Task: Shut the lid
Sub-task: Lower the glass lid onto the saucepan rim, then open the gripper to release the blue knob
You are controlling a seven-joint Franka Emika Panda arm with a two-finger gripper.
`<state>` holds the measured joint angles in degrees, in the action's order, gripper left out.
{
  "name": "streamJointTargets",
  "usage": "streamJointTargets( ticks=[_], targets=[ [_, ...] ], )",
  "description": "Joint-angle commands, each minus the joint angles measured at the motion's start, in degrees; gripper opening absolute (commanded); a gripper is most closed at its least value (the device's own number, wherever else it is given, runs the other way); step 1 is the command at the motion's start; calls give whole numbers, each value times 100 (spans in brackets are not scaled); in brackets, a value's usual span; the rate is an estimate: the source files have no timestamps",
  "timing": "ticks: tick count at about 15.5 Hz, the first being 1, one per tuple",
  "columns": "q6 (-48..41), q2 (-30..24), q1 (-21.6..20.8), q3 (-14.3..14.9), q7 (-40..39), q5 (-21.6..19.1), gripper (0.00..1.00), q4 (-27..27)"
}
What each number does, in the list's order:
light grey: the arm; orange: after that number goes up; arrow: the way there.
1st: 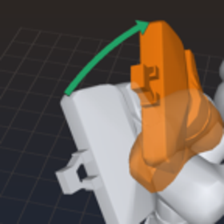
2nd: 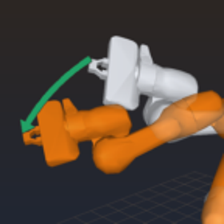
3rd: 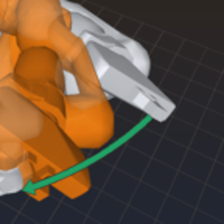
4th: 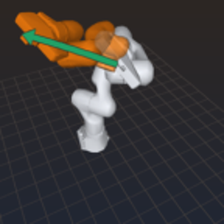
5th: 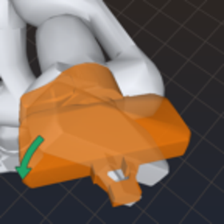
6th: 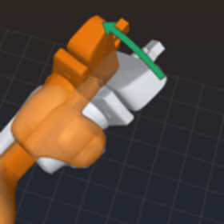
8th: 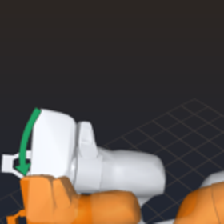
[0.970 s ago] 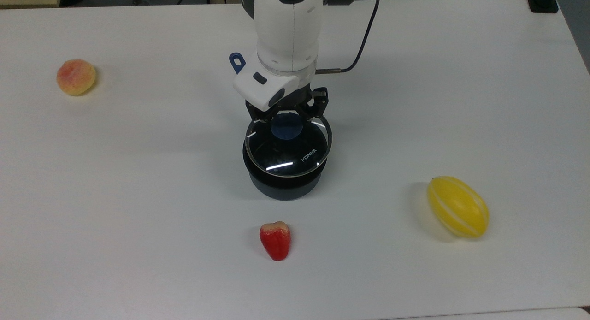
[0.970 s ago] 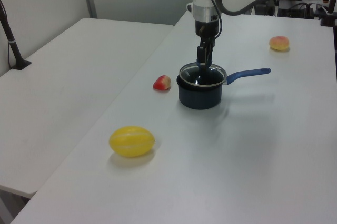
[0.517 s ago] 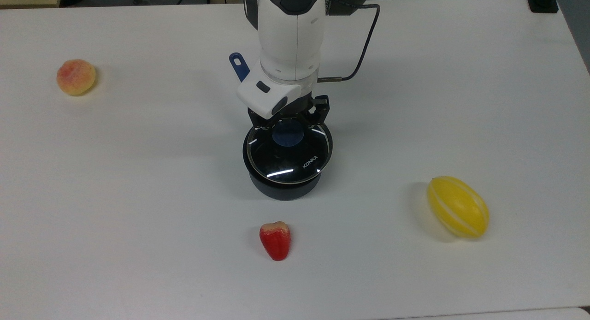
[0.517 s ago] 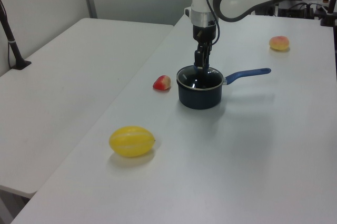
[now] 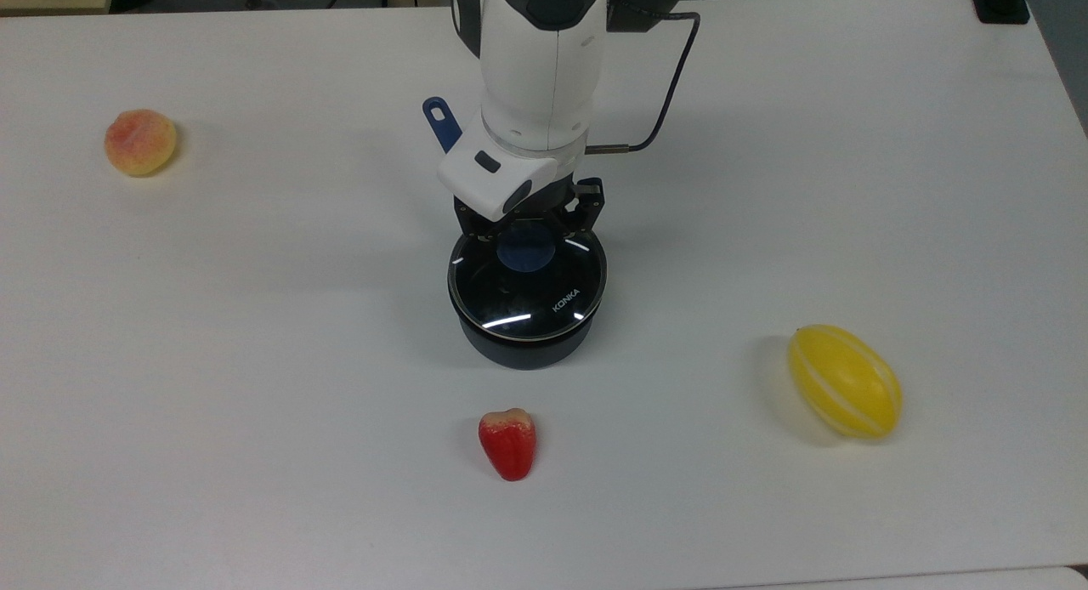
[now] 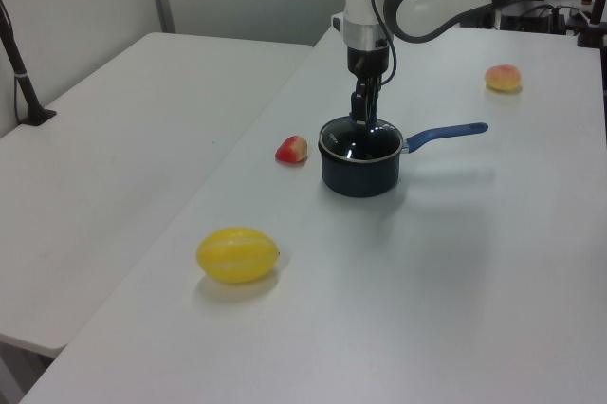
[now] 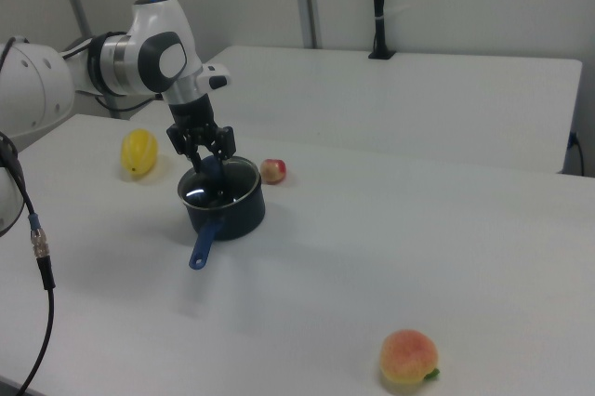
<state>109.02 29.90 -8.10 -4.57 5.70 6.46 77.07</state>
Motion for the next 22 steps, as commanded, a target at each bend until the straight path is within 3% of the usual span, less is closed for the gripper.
streamJointTargets(
  ticks=[1, 3, 4, 6, 9, 12, 14, 18, 22],
  targets=[
    [41, 68, -86, 53, 81, 128, 0, -61],
    [50, 77, -86, 53, 81, 128, 0, -61],
    [58, 77, -86, 53, 89, 128, 8, -61],
    [50, 77, -77, 53, 90, 119, 31, -61],
    [50, 69, -86, 53, 90, 128, 72, -9],
    [50, 51, -77, 53, 90, 128, 84, 27],
    [50, 33, -69, 53, 203, 128, 100, 27],
    [41, -238, -34, 53, 265, 67, 100, 71],
    [-73, -1116, 107, 53, 318, -13, 100, 624]
  ],
)
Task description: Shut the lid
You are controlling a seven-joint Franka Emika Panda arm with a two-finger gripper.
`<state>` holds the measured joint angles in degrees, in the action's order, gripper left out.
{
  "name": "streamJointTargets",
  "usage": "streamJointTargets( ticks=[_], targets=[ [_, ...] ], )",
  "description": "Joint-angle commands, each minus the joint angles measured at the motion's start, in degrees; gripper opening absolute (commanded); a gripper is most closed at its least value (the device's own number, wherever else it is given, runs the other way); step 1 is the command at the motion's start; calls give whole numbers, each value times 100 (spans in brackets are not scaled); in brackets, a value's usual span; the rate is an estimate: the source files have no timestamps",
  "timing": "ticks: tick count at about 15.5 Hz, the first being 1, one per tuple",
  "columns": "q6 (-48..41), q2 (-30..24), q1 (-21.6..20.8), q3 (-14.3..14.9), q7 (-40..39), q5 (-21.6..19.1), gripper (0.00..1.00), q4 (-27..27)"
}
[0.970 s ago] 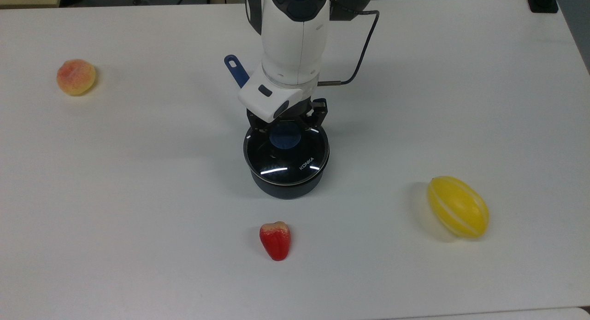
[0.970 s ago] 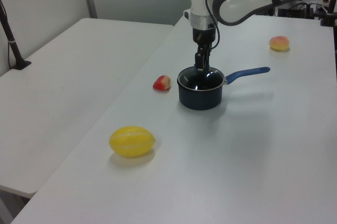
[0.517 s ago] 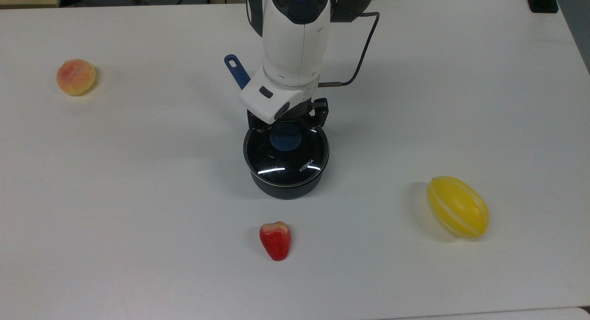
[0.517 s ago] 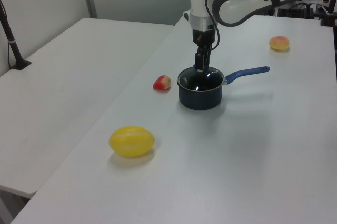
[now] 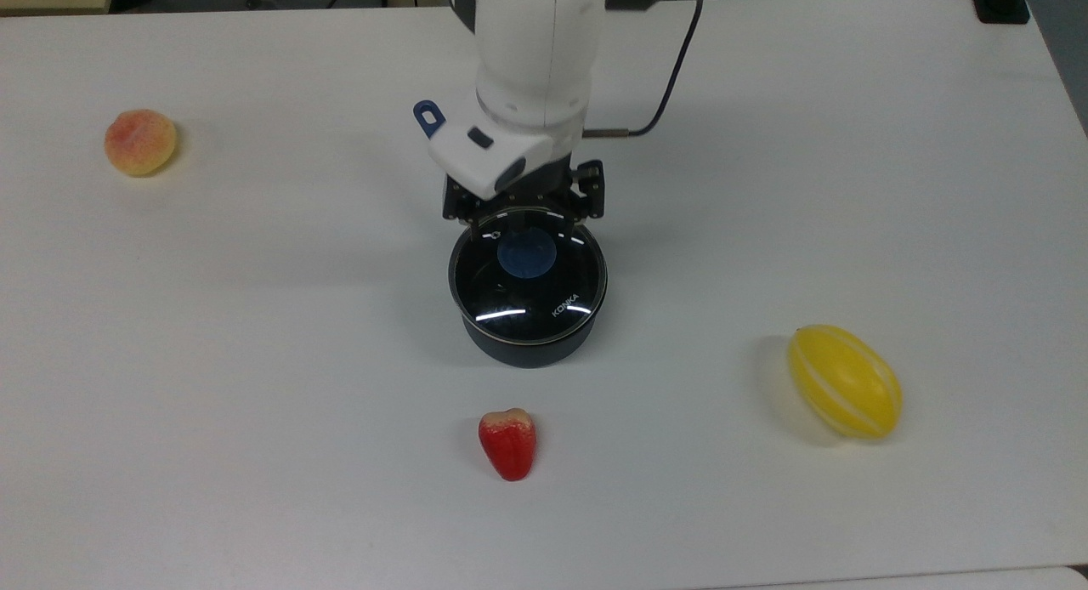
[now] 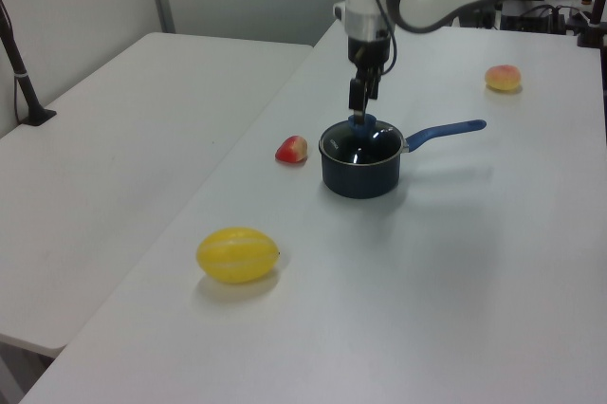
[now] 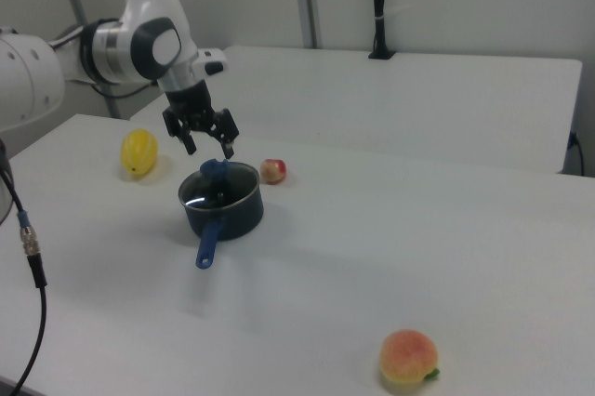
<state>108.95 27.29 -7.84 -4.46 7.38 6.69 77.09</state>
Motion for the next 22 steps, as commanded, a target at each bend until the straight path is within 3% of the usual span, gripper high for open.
streamJointTargets(
  ticks=[1, 5, 9, 13, 16, 22],
  targets=[
    [-189, -1040, 125, 41, 219, -79, 100, 702],
    [-997, -1708, 353, 102, 333, -632, 100, 667],
    [-1963, -2463, 345, 568, 351, -1387, 100, 702],
    [-2273, -2956, 319, 569, 886, -1407, 100, 965],
    [-2177, -3291, 301, 569, 792, -1398, 100, 1449],
    [-1211, -3169, 327, 569, -946, -1188, 100, 1617]
  ],
)
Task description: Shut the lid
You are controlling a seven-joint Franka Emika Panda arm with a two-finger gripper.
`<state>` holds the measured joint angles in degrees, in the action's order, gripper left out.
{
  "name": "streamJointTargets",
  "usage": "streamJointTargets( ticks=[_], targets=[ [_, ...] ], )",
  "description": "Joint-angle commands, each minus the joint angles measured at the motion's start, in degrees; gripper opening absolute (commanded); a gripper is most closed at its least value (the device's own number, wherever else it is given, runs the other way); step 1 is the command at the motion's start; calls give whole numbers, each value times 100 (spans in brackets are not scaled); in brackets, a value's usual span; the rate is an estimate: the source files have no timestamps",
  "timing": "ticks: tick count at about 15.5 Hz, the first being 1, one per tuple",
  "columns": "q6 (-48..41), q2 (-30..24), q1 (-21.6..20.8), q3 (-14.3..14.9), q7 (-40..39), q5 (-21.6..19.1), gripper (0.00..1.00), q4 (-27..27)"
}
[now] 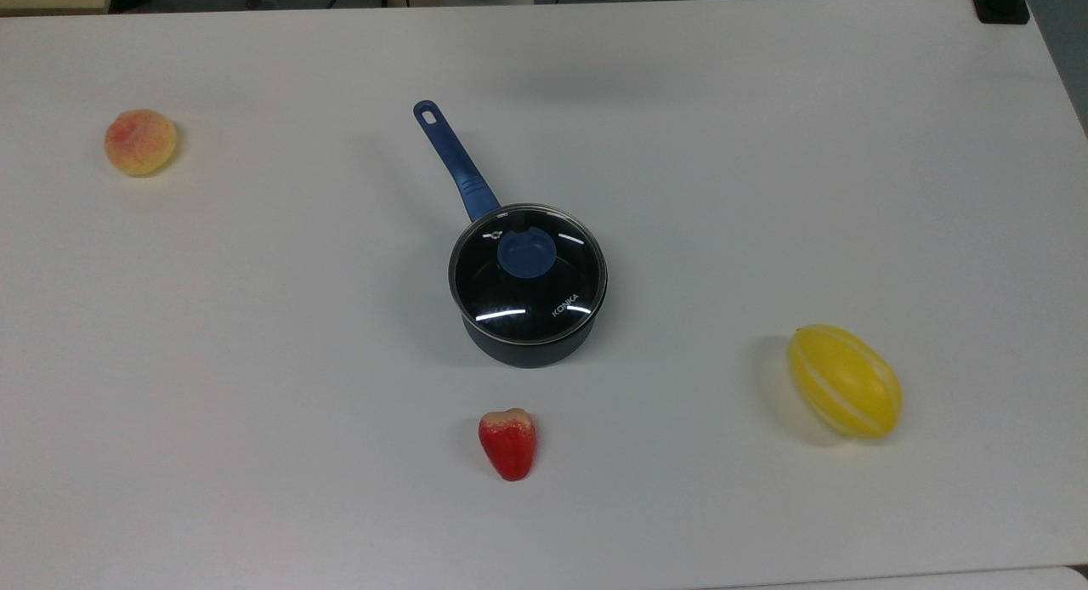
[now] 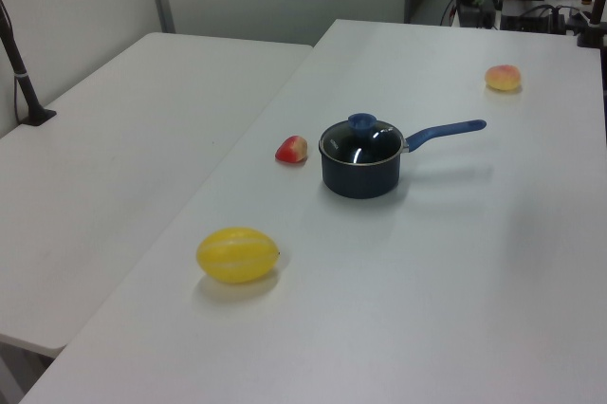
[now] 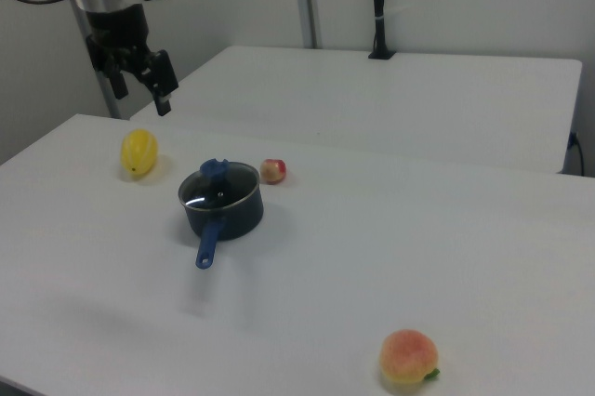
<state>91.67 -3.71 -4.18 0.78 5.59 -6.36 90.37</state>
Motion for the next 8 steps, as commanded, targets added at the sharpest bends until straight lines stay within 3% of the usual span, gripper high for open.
streamJointTargets(
  ticks=[1, 3, 8],
  targets=[
    [545, -43, -22, 45, -1214, 170, 100, 288],
    [554, -42, 14, 45, -1648, 136, 100, 296],
    [528, -51, 40, 62, -1605, 162, 100, 279]
  ],
)
